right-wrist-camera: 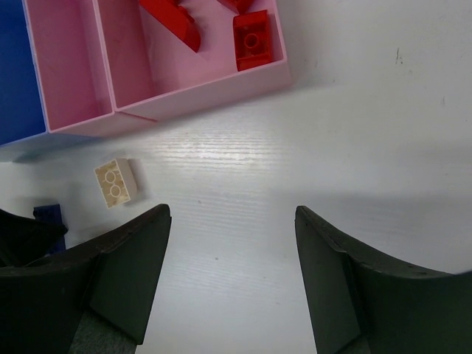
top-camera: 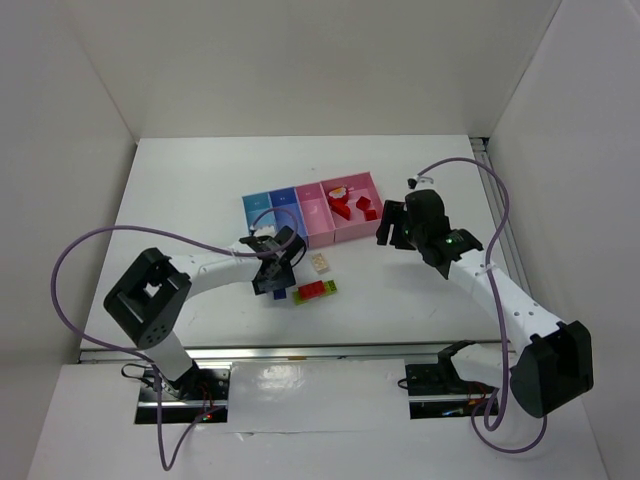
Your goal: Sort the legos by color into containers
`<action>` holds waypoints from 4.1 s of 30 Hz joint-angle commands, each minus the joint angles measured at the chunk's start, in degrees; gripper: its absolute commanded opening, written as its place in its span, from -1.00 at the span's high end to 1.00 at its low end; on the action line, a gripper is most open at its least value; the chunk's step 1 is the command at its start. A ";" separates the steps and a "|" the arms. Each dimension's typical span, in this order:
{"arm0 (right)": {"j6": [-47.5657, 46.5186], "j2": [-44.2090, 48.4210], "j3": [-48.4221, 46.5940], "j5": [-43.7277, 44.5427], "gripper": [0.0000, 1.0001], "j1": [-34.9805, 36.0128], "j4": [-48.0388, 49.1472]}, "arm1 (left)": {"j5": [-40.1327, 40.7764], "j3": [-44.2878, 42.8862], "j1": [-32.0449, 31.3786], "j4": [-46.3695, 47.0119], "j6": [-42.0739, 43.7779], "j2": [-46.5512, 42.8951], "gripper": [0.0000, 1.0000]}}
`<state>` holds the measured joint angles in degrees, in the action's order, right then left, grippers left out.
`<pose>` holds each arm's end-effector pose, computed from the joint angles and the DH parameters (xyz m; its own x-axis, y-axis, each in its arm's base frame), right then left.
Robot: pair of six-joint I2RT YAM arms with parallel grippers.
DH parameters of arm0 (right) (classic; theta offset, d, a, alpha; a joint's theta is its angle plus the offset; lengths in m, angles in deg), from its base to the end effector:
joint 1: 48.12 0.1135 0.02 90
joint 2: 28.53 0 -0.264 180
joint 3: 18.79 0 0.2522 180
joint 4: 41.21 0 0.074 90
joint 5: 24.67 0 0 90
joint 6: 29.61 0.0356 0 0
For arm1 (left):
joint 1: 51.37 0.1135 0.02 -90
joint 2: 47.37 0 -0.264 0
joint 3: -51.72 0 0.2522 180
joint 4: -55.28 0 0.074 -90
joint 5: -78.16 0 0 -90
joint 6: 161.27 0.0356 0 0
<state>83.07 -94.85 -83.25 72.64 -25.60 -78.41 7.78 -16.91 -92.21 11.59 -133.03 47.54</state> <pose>0.2335 0.0919 0.2782 -0.6484 0.1452 -0.7474 -0.0419 0.9734 0.2254 0.2390 -0.1908 0.1638 -0.8023 -0.4033 -0.4400 -0.3759 0.9140 -0.1525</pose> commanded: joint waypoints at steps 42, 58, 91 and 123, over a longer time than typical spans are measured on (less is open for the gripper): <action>-0.26 1.73 -2.48 -0.19 -0.68 0.06 -1.70 | 6.14 -27.66 15.00 -6.46 15.78 7.13 -0.19; -0.18 -12.66 -8.71 1.55 -0.77 23.15 -0.64 | 6.93 -30.03 8.94 -7.51 17.99 -10.68 -0.57; -2.63 -32.95 -17.26 13.95 0.66 27.39 9.45 | 5.26 -20.27 11.13 -6.98 19.04 -27.15 -0.49; -8.53 -40.30 -40.46 13.16 -0.15 22.31 8.06 | 3.95 -16.06 14.38 -7.42 22.12 -33.75 -0.59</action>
<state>74.04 -143.40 -124.97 83.61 -2.65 -72.10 12.54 -33.77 -78.22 2.74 -112.92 12.98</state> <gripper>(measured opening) 0.592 0.794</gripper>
